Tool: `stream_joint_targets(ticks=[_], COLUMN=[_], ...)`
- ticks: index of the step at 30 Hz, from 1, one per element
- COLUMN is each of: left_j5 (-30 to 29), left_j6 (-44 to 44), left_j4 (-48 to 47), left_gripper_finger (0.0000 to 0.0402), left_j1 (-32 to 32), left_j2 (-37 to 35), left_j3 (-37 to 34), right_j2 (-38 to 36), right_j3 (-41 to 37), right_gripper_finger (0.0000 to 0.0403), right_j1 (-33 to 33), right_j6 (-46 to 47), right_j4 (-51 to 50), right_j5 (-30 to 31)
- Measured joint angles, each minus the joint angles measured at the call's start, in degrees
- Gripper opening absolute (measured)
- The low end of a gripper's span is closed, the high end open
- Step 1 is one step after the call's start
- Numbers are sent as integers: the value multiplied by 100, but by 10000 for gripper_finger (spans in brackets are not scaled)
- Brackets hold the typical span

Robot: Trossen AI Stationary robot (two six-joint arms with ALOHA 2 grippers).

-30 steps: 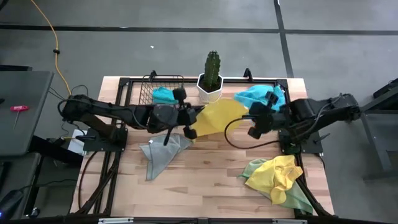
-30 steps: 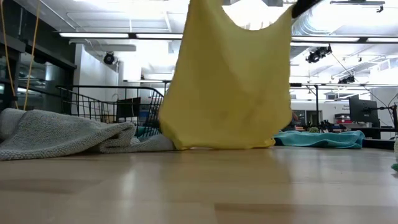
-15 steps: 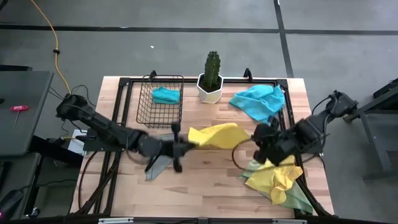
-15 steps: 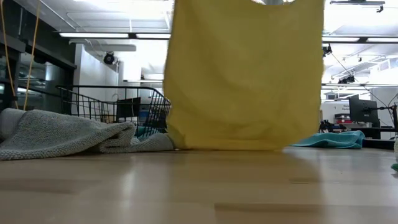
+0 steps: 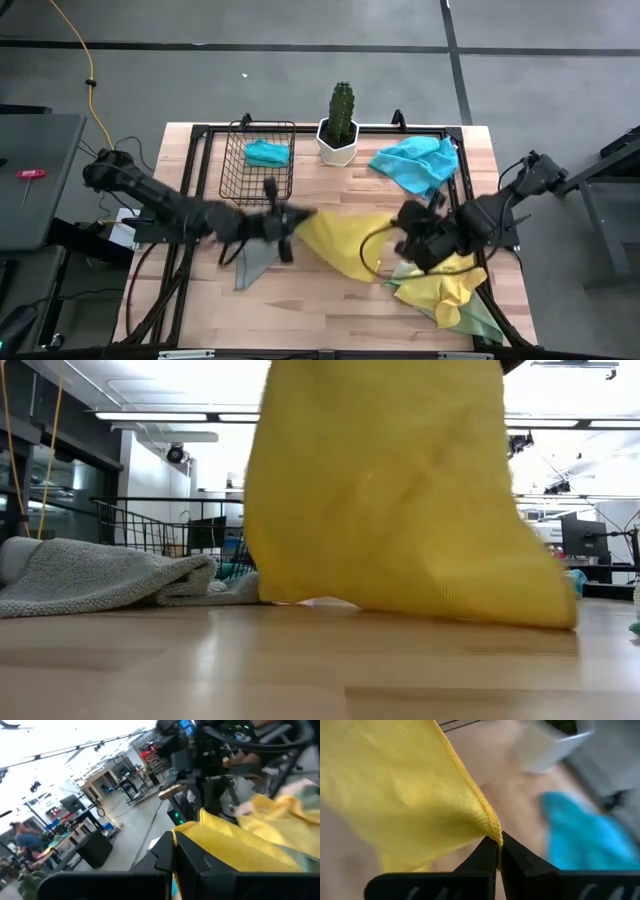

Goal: Fold microfiber towels
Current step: Fold the left yellow microfiber towel on the table

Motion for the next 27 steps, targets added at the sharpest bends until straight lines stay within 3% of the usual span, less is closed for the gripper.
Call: stream_joint_targets(ticks=[5, 12, 16, 20, 23, 27], left_j5=[1541, 2628, 2824, 2841, 2843, 2733], left_j6=[-516, -788, -743, -474, -464, -521], left_j4=[-2, -623, -1220, -1689, -1917, -1793], left_gripper_finger=[0, 0, 0, 0, 0, 0], left_j1=[1599, 3077, 3065, 2671, 2348, 1883], left_j2=[103, 604, 698, 699, 705, 798], left_j3=[181, 1470, 2176, 2239, 1957, 1069], right_j2=[-131, -617, -708, -698, -696, -697], right_j3=[373, 828, 1245, 1377, 1181, 583], right_gripper_finger=[0, 0, 0, 0, 0, 0], right_j1=[-674, -1873, -1979, -1714, -1529, -1153], right_j6=[-247, -1579, -2191, -2338, -2158, -1501], right_j4=[-870, -882, -765, -724, -720, -638], right_j5=[700, 1408, 1601, 1541, 1101, 710])
